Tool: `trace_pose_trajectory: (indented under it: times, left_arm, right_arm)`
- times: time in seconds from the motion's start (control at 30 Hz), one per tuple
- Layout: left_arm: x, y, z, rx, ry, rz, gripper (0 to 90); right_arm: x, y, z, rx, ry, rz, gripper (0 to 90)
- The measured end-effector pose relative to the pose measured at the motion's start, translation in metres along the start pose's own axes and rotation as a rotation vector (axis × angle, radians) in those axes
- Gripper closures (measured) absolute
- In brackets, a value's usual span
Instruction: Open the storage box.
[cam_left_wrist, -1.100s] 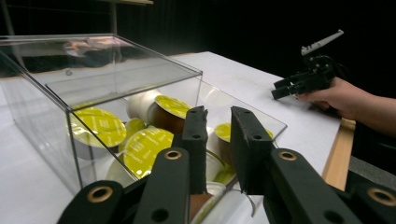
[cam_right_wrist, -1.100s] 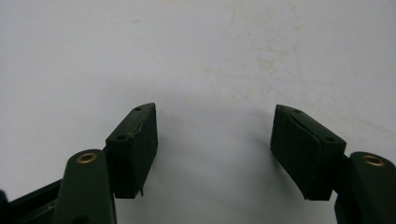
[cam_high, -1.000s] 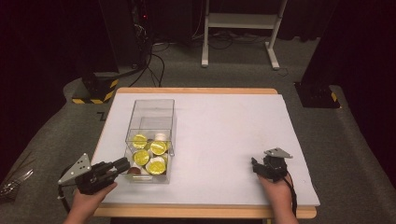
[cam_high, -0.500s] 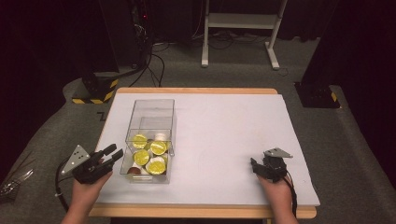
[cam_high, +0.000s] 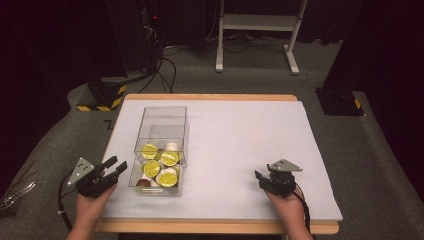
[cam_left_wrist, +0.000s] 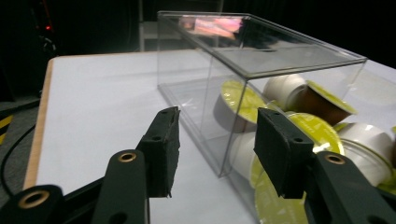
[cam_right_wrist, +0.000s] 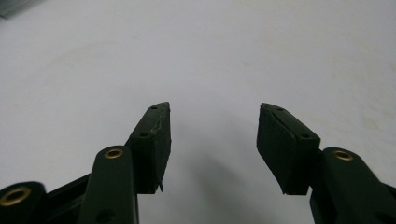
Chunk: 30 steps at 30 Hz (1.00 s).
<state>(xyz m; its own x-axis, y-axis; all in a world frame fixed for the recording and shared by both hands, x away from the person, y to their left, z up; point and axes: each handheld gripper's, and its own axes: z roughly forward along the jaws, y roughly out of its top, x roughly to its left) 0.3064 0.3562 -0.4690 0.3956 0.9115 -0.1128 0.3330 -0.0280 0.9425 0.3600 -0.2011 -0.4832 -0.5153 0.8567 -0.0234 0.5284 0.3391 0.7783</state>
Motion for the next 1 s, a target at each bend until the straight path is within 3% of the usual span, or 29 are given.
trace_pose_trajectory:
  times: [0.17,0.2,0.23,0.3,0.33,0.37,0.47,0.6,0.77,1.0]
  left_arm:
    - [0.006,-0.012,0.007,0.056,0.030,0.021,48.4]
    - [0.008,-0.015,0.009,0.073,0.029,0.006,47.8]
    - [0.010,-0.018,0.013,0.107,0.035,0.007,47.0]
    - [0.011,-0.019,0.014,0.115,0.041,0.012,46.6]
    - [0.012,-0.021,0.016,0.126,0.047,0.022,46.5]
    - [0.012,-0.021,0.016,0.126,0.047,0.022,46.4]
    - [0.015,-0.024,0.018,0.142,0.040,0.005,45.0]
    - [0.016,-0.025,0.018,0.128,0.020,-0.014,44.9]
    - [0.014,-0.026,0.019,0.136,0.014,0.008,44.2]
    - [0.013,-0.026,0.020,0.146,0.009,0.014,43.9]
  right_arm:
    - [0.024,0.015,-0.003,-0.034,0.043,-0.070,46.8]
    - [0.033,0.020,-0.003,-0.042,0.060,-0.085,46.5]
    - [0.037,0.022,-0.003,-0.044,0.067,-0.088,46.1]
    - [0.041,0.025,-0.003,-0.051,0.079,-0.086,46.0]
    - [0.049,0.029,-0.002,-0.057,0.110,-0.080,46.1]
    - [0.049,0.029,-0.002,-0.057,0.110,-0.080,46.1]
    - [0.069,0.040,-0.001,-0.068,0.142,-0.099,45.3]
    - [0.084,0.049,0.000,-0.086,0.166,-0.108,45.0]
    - [0.111,0.061,0.003,-0.106,0.202,-0.139,45.0]
    - [0.131,0.069,0.006,-0.107,0.241,-0.145,45.7]
